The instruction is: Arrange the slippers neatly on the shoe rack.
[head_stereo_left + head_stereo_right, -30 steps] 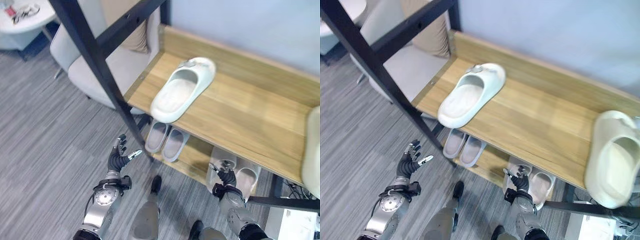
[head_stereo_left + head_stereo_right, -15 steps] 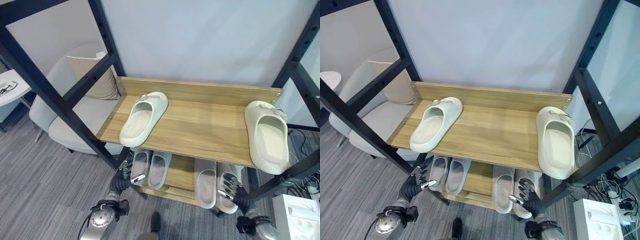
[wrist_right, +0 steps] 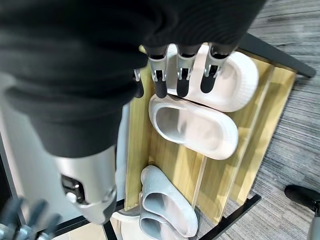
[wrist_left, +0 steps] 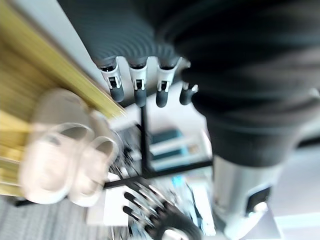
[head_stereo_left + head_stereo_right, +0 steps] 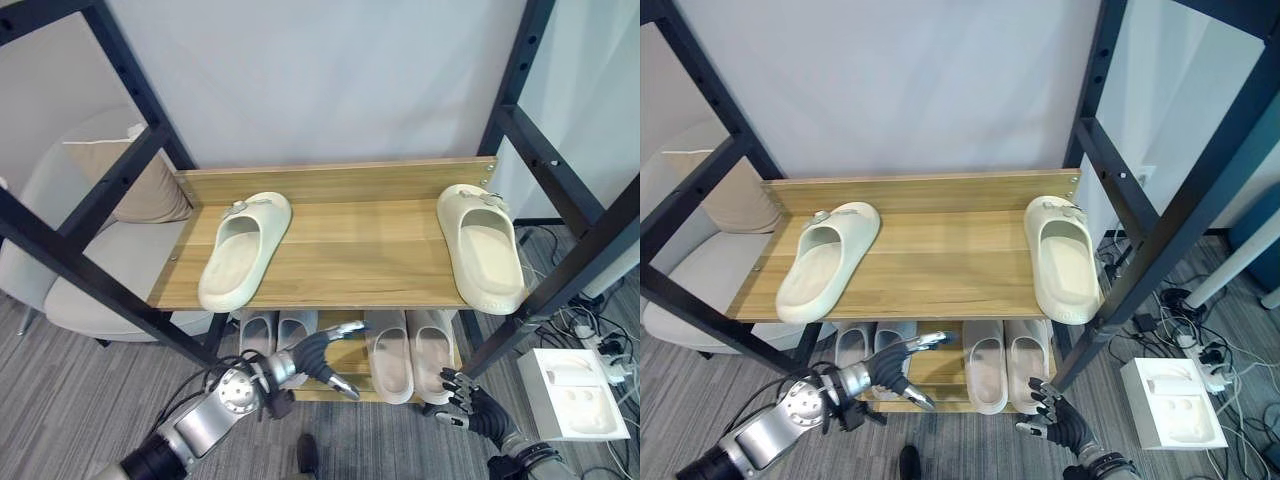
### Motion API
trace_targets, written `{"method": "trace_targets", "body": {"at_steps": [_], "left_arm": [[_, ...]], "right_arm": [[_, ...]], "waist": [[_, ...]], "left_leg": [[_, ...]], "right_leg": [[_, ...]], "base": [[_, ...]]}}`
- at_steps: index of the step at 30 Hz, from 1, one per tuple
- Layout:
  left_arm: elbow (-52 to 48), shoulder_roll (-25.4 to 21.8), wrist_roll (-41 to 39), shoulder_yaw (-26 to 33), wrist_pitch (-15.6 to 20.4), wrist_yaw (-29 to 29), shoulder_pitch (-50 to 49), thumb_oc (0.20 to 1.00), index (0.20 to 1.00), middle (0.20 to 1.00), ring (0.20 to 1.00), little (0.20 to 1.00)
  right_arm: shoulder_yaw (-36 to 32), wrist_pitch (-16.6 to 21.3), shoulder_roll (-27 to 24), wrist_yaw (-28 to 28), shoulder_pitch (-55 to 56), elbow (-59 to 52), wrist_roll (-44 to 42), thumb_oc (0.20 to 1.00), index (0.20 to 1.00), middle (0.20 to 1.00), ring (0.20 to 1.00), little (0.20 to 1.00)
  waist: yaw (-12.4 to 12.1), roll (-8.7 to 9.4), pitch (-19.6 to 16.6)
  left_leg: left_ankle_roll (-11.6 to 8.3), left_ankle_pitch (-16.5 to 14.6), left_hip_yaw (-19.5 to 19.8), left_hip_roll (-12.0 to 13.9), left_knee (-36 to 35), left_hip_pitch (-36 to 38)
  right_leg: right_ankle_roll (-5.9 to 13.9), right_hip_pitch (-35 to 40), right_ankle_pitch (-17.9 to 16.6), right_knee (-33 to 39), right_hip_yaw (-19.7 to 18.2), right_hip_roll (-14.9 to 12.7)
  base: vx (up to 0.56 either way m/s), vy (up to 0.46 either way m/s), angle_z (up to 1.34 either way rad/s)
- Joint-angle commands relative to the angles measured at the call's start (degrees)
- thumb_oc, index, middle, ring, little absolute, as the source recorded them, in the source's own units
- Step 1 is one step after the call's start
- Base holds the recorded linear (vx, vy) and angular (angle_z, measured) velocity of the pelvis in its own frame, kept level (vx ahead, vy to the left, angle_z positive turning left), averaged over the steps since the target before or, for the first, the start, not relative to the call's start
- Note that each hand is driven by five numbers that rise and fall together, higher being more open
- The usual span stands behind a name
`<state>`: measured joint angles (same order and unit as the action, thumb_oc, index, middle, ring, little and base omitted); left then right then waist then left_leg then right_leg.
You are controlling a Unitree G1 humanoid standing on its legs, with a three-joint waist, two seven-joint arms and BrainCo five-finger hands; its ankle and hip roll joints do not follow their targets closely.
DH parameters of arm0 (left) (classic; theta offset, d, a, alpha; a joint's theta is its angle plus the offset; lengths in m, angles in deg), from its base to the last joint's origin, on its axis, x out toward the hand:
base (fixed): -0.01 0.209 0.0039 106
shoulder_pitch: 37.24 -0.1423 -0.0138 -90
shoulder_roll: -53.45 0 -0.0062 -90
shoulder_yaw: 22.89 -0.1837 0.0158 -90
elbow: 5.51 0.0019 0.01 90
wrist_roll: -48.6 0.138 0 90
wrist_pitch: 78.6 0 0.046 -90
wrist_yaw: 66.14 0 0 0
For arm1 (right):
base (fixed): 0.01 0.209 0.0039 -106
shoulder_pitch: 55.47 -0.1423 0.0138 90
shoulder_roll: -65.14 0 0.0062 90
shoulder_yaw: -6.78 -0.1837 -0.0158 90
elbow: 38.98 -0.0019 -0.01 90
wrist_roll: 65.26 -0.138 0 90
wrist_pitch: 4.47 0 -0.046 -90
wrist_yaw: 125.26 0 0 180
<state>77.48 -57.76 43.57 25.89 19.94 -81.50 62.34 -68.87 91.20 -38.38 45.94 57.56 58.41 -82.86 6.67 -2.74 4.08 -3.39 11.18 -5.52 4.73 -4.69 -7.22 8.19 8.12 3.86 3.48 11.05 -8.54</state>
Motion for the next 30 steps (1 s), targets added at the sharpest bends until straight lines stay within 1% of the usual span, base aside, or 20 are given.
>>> {"method": "trace_targets", "body": {"at_steps": [1,3,4,7,11,13,15,17,18,19,20,21,22,23,24,25,26,27,30], "left_arm": [[-2.6,0.4,-1.1,2.2,3.6,-1.0,4.0,1.000,1.000,1.000,1.000,1.000],[-5.2,0.8,-5.3,2.0,3.2,-1.8,5.3,1.000,1.000,1.000,1.000,1.000],[-6.7,1.7,-10.1,1.8,2.8,-2.7,6.3,1.000,1.000,1.000,1.000,1.000],[-7.7,4.1,-17.5,1.4,1.4,-3.7,7.9,1.000,1.000,1.000,1.000,1.000],[-9.9,7.5,-26.5,3.2,0.2,-3.6,8.7,1.000,1.000,1.000,1.000,1.000],[-11.0,9.5,-29.6,5.1,0.7,-2.1,8.5,1.000,1.000,1.000,1.000,1.000],[-12.4,10.7,-30.4,8.3,2.4,0.8,8.3,1.000,1.000,1.000,1.000,1.000],[-12.8,12.0,-28.9,11.6,4.3,4.6,8.0,1.000,1.000,1.000,1.000,1.000],[-12.6,12.5,-26.7,13.5,5.5,7.0,8.2,1.000,1.000,1.000,1.000,1.000],[-11.4,13.8,-22.5,16.7,7.6,13.2,8.9,1.000,1.000,1.000,1.000,1.000],[-10.7,14.5,-21.1,17.9,8.0,15.2,9.0,1.000,1.000,1.000,1.000,1.000],[-9.1,15.4,-18.2,20.5,9.0,19.9,9.6,1.000,1.000,1.000,1.000,1.000],[-8.7,15.3,-16.2,21.6,9.4,21.9,10.1,1.000,1.000,1.000,1.000,1.000],[-8.7,15.3,-16.2,21.6,9.4,22.0,10.1,1.000,1.000,1.000,1.000,1.000],[-8.5,14.9,-14.0,22.7,9.5,23.3,10.5,1.000,1.000,1.000,1.000,1.000],[-7.6,13.1,-7.9,24.7,9.8,26.7,11.9,1.000,1.000,1.000,1.000,1.000],[-7.6,13.1,-7.8,24.6,9.8,26.8,11.9,1.000,1.000,1.000,1.000,1.000],[-6.8,11.5,-3.0,26.3,10.0,29.8,12.7,1.000,1.000,1.000,1.000,1.000],[-5.6,9.1,4.7,28.5,9.5,34.3,13.9,1.000,1.000,1.000,1.000,1.000]], "right_arm": [[-0.7,2.0,0.0,0.6,-4.1,-3.0,1.3,1.000,1.000,1.000,1.000,1.000],[-0.5,2.0,0.1,0.8,-4.2,-3.0,1.5,1.000,1.000,1.000,1.000,1.000],[-0.2,1.8,0.5,0.8,-4.1,-3.3,1.7,1.000,1.000,1.000,1.000,1.000],[0.2,1.6,1.1,0.8,-3.9,-3.2,2.1,1.000,1.000,1.000,1.000,1.000],[0.4,1.6,2.7,1.2,-3.7,-3.0,2.1,1.000,1.000,1.000,1.000,1.000],[0.7,1.8,3.7,1.6,-3.9,-2.9,2.1,1.000,1.000,1.000,1.000,1.000],[1.0,2.2,4.8,2.3,-4.0,-2.7,1.9,1.000,1.000,1.000,1.000,1.000],[1.2,2.6,5.9,3.2,-4.1,-2.4,1.4,1.000,1.000,1.000,1.000,1.000],[1.3,2.9,6.5,3.6,-4.2,-2.2,1.2,1.000,1.000,1.000,1.000,1.000],[1.8,3.5,7.2,4.4,-4.6,-1.3,0.8,1.000,1.000,1.000,1.000,1.000],[1.9,3.7,7.4,5.0,-4.9,-0.8,0.8,1.000,1.000,1.000,1.000,1.000],[2.1,4.1,7.7,6.0,-5.3,-0.2,0.8,1.000,1.000,1.000,1.000,1.000],[2.0,4.4,7.6,6.4,-5.4,-0.2,0.8,1.000,1.000,1.000,1.000,1.000],[2.0,4.4,7.6,6.4,-5.4,-0.2,0.8,1.000,1.000,1.000,1.000,1.000],[1.9,4.6,7.3,6.6,-5.4,-0.4,0.8,1.000,1.000,1.000,1.000,1.000],[1.8,4.9,6.6,6.8,-5.4,-0.7,0.9,1.000,1.000,1.000,1.000,1.000],[1.8,4.9,6.6,6.8,-5.5,-0.7,0.9,1.000,1.000,1.000,1.000,1.000],[1.9,5.1,6.0,6.9,-5.4,-0.9,1.1,1.000,1.000,1.000,1.000,1.000],[2.5,5.3,5.5,7.0,-6.1,-0.4,1.5,1.000,1.000,1.000,1.000,1.000]], "waist": [[-1.1,0.65,2.3],[-1.1,0.72,2.4],[-1.0,0.82,2.4],[-0.9,1.00,2.6],[-1.0,1.26,2.7],[-1.3,1.36,2.8],[-1.6,1.53,2.9],[-2.0,1.74,3.0],[-2.4,1.89,3.0],[-2.7,2.07,3.0],[-2.9,2.18,3.0],[-3.1,2.28,2.9],[-3.1,2.31,2.8],[-3.0,2.30,2.9],[-3.0,2.30,2.8],[-2.9,2.16,2.6],[-2.9,2.17,2.6],[-2.8,1.99,2.4],[-2.8,1.84,2.1]], "left_leg": [[-1.62,-11.4,0.2,0.9,-0.3,7.8],[-1.59,-11.4,0.2,0.9,-0.3,7.8],[-1.59,-11.4,0.3,0.8,-0.3,7.8],[-1.53,-11.4,0.3,0.7,-0.3,7.8],[-1.43,-11.4,0.6,0.5,-0.3,7.9],[-1.43,-11.4,0.7,0.4,-0.3,7.9],[-1.43,-11.3,1.0,0.4,-0.3,7.9],[-1.46,-11.3,1.2,0.3,-0.3,7.9],[-1.51,-11.2,1.2,0.4,-0.3,7.9],[-1.52,-11.2,1.4,0.3,-0.3,8.0],[-1.53,-11.2,1.4,0.4,-0.3,8.0],[-1.56,-11.1,1.5,0.4,-0.3,8.1],[-1.59,-11.1,1.5,0.5,-0.3,8.2],[-1.60,-11.1,1.5,0.5,-0.3,8.2],[-1.61,-11.1,1.4,0.5,-0.3,8.3],[-1.68,-11.2,1.2,0.6,-0.3,8.4],[-1.68,-11.2,1.2,0.6,-0.3,8.4],[-1.73,-11.3,1.0,0.7,-0.3,8.7],[-1.81,-11.4,0.6,0.8,-0.3,9.0]], "right_leg": [[1.91,-5.8,-4.4,1.2,1.4,-1.4],[1.91,-5.8,-4.4,1.2,1.4,-1.4],[1.92,-5.7,-4.4,1.2,1.4,-1.5],[1.89,-5.6,-4.4,1.2,1.6,-1.5],[1.74,-5.2,-4.3,1.2,1.8,-1.5],[1.63,-5.1,-4.2,1.2,2.0,-1.5],[1.54,-4.9,-4.2,1.2,2.1,-1.5],[1.44,-4.6,-4.1,1.3,2.3,-1.5],[1.41,-4.5,-4.1,1.3,2.5,-1.5],[1.30,-4.1,-4.0,1.4,2.7,-1.5],[1.26,-4.0,-4.0,1.4,2.7,-1.4],[1.19,-3.8,-3.9,1.5,2.7,-1.4],[1.21,-3.8,-3.9,1.5,2.7,-1.4],[1.21,-3.8,-3.9,1.5,2.8,-1.4],[1.22,-3.7,-3.9,1.5,2.7,-1.4],[1.26,-3.7,-3.9,1.5,2.7,-1.3],[1.26,-3.7,-3.9,1.5,2.7,-1.3],[1.33,-3.8,-3.9,1.5,2.5,-1.3],[1.38,-3.9,-3.9,1.5,2.3,-1.2]], "base": [[0.00,0.000,0.00],[0.00,0.000,0.00],[0.00,0.000,0.00],[0.00,0.000,0.00],[0.00,0.000,0.00],[0.00,0.000,0.00],[0.00,-0.011,0.02],[0.01,-0.029,0.04],[0.02,-0.046,0.11],[0.02,-0.048,0.21],[0.03,-0.055,0.21],[0.02,-0.040,0.13],[0.02,-0.030,0.03],[0.00,0.000,0.00],[0.00,0.000,0.00],[0.00,0.000,0.00],[0.00,0.000,0.00],[0.00,0.000,0.00],[0.02,-0.006,-0.01]]}}
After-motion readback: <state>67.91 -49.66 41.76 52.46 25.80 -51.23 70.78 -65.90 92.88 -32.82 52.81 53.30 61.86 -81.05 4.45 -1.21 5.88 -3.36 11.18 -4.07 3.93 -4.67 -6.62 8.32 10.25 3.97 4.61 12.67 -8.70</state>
